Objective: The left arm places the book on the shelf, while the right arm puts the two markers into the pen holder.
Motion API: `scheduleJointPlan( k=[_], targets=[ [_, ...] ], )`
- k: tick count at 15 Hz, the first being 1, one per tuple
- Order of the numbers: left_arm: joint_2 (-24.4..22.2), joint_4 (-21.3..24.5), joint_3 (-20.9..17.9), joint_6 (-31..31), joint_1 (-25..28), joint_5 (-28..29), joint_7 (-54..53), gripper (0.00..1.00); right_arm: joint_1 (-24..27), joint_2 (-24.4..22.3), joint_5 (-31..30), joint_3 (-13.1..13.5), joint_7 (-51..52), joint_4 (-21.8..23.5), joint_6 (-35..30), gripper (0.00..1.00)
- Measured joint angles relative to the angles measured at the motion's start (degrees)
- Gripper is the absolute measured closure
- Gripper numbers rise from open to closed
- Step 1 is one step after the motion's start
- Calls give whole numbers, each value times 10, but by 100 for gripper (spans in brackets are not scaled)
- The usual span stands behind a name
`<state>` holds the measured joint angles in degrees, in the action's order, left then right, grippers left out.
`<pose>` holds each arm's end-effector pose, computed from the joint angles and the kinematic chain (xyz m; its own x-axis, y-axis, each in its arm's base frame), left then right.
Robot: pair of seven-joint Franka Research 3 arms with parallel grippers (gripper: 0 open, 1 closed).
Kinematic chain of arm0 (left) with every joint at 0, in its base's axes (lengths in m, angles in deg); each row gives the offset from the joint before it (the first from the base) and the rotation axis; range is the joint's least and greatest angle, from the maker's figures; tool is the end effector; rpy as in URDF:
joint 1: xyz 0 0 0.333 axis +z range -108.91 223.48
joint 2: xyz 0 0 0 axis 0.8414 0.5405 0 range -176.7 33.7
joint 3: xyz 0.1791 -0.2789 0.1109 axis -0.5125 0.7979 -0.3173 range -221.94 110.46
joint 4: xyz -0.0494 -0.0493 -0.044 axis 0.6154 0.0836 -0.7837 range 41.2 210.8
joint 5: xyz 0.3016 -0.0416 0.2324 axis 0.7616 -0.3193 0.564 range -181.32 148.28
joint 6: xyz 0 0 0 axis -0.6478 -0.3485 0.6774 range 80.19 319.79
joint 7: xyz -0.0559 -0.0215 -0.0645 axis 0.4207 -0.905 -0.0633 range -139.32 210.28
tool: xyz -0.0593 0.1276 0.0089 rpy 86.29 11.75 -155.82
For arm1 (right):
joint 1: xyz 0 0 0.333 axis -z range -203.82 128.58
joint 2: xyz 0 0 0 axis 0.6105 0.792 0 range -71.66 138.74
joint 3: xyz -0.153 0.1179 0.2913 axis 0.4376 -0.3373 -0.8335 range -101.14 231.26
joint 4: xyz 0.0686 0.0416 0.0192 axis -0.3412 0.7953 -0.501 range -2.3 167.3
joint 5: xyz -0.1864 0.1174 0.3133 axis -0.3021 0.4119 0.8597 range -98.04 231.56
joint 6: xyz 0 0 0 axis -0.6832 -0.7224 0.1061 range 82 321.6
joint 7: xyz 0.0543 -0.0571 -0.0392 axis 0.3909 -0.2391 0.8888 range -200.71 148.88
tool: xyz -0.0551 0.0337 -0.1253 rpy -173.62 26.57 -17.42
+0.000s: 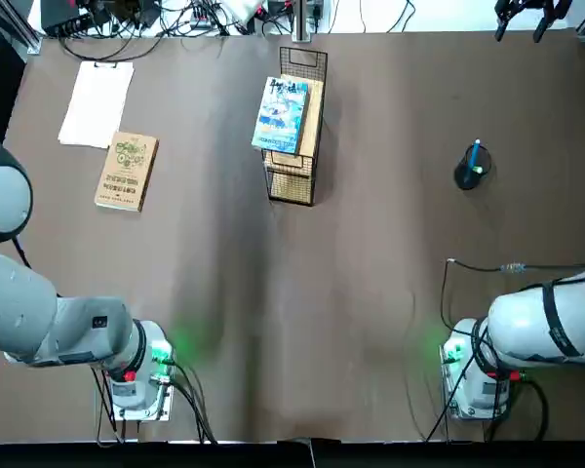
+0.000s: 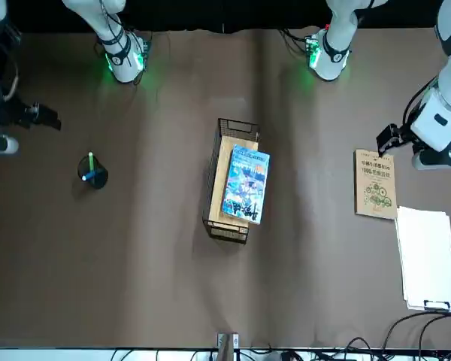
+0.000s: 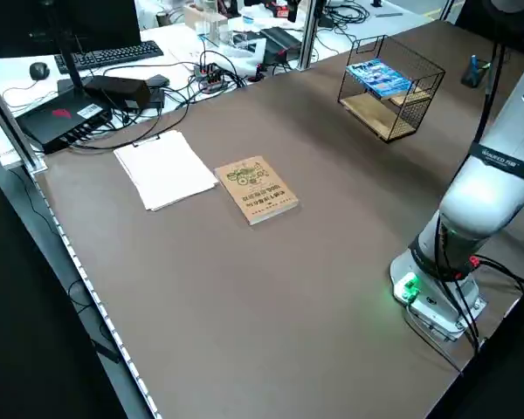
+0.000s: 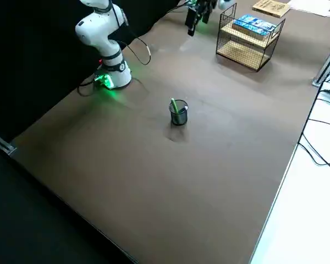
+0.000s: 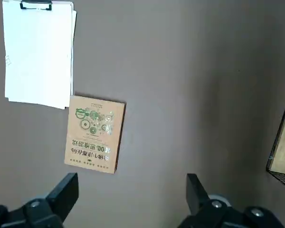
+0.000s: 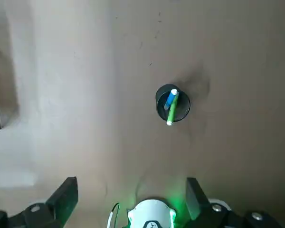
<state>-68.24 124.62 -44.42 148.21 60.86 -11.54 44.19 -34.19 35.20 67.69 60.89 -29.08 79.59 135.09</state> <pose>0.5647 -0.0618 0.5974 0.9999 0.0119 0.0098 0.0126 -0.9971 -0.0749 0.5237 0.0087 0.6048 0.9774 -0.0389 -0.2078 -0.0412 -0.9991 -0.0069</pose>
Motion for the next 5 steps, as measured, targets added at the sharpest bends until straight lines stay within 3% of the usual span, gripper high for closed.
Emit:
scheduleJointPlan(
  k=[5],
  targets=[
    [0, 0, 0, 0, 1, 0, -1, 0, 3, -47, 23, 16, 39, 43, 6, 0]
  ],
)
